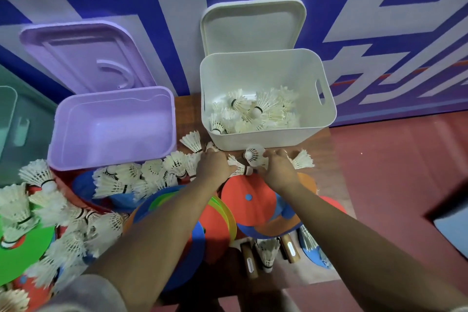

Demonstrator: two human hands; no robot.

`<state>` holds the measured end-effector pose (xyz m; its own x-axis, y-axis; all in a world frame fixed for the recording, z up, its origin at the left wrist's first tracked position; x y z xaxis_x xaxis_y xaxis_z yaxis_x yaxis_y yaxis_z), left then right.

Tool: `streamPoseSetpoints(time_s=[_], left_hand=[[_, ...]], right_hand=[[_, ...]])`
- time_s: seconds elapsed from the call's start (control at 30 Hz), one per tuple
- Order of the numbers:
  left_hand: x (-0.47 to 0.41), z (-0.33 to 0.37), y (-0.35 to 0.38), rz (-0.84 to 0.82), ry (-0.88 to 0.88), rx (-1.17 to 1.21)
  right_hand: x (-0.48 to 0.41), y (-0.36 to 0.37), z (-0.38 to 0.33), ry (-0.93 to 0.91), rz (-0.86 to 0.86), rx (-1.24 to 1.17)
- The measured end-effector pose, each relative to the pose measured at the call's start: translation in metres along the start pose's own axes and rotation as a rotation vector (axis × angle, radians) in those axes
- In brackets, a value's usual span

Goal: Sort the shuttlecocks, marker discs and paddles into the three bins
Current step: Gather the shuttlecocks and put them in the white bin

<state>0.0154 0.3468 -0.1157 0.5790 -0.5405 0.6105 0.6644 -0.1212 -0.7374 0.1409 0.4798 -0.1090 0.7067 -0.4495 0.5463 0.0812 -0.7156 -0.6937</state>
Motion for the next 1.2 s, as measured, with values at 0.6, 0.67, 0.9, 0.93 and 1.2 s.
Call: streamPoseSetpoints(time_s=[0.6,0.67,0.9,0.93,1.2], left_hand=[[0.068,-0.045,-0.041,0.226,0.102,0.416],[0.082,-0.050,-0.044,0.264,0.122,0.449],[0.121,-0.046,-0.074,0.477,0.158,0.618],[0.122,-0.041,-0.082,0.513,0.169,0.648],[0.091,0.019,-0.135,0.651,0.235,0.636]], right_hand=[[-0.008,0.027,-0.016,-0.118,0.053,0.140],[-0.003,0.027,-0.018,-0.162,0.093,0.129],[0.054,-0.017,-0.044,-0.417,0.165,-0.063],[0.065,-0.030,-0.049,-0.451,0.177,-0.135],[0.077,-0.125,-0.068,-0.412,0.374,-0.480]])
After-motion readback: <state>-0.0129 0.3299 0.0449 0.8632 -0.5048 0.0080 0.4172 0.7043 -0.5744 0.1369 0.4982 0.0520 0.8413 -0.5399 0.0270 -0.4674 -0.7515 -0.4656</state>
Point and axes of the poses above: each hand's wrist, its own x-axis away from the middle knuckle, its own y-axis out of the palm, z = x × y, the point moved 3 cm from there along -x, towards the middle knuckle, and after that the axes turned 10 degrees about -z, right-handed, at the moved point
